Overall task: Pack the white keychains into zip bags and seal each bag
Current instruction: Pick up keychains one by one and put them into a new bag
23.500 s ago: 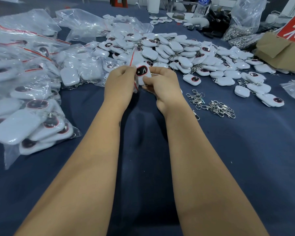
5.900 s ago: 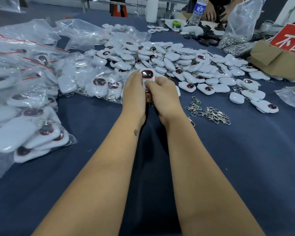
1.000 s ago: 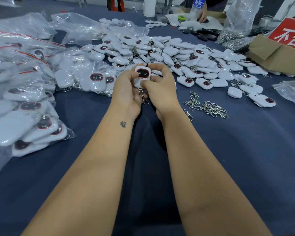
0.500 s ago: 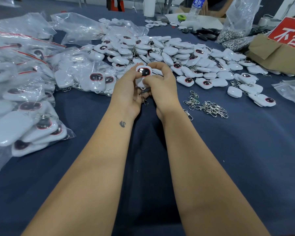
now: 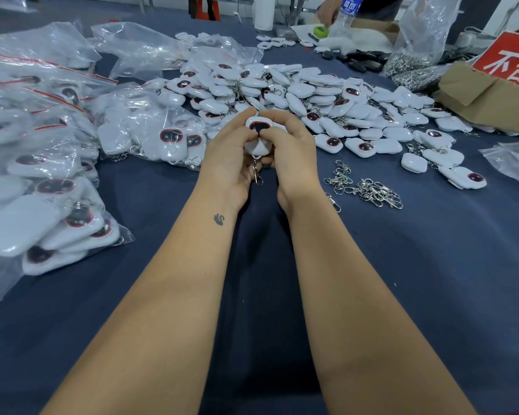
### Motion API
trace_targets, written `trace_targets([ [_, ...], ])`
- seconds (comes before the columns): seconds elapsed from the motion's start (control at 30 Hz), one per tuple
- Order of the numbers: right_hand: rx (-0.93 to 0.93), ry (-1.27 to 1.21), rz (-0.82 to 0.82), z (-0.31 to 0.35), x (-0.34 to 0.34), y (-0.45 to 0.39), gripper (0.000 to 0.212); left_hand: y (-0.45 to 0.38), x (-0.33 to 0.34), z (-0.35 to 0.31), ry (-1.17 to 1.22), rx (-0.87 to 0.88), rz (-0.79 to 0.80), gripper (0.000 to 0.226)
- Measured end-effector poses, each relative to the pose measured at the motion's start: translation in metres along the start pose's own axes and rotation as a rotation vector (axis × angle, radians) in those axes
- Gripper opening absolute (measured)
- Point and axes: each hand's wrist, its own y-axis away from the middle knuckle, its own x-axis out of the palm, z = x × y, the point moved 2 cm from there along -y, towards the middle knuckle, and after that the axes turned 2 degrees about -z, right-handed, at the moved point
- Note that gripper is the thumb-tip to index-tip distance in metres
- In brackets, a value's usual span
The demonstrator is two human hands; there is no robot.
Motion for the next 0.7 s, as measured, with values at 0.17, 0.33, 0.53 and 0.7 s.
trace_targets([
  [0.17, -0.008, 0.008, 0.006, -0.0021, 0.0003, -0.0008, 0.024, 0.0019, -0.0001, -0.0003, -0.013, 0.003, -0.003, 0.035],
  [0.33, -0.010, 0.043, 0.004, -0.0026, 0.0001, -0.0012, 0.024, 0.0024, 0.0008, -0.0002, -0.001, -0.009, -0.027, 0.034],
  [0.53, -0.001, 0.064, -0.011, -0.0007, -0.0002, 0.0001, 0.027, 0.0000, -0.0018, 0.0004, -0.003, -0.017, -0.046, 0.034],
  [0.7, -0.002, 0.023, -0.012, 0.0012, 0.0006, 0.0024, 0.027, -0.0007, -0.0004, 0.0011, -0.032, 0.009, -0.061, 0.035],
])
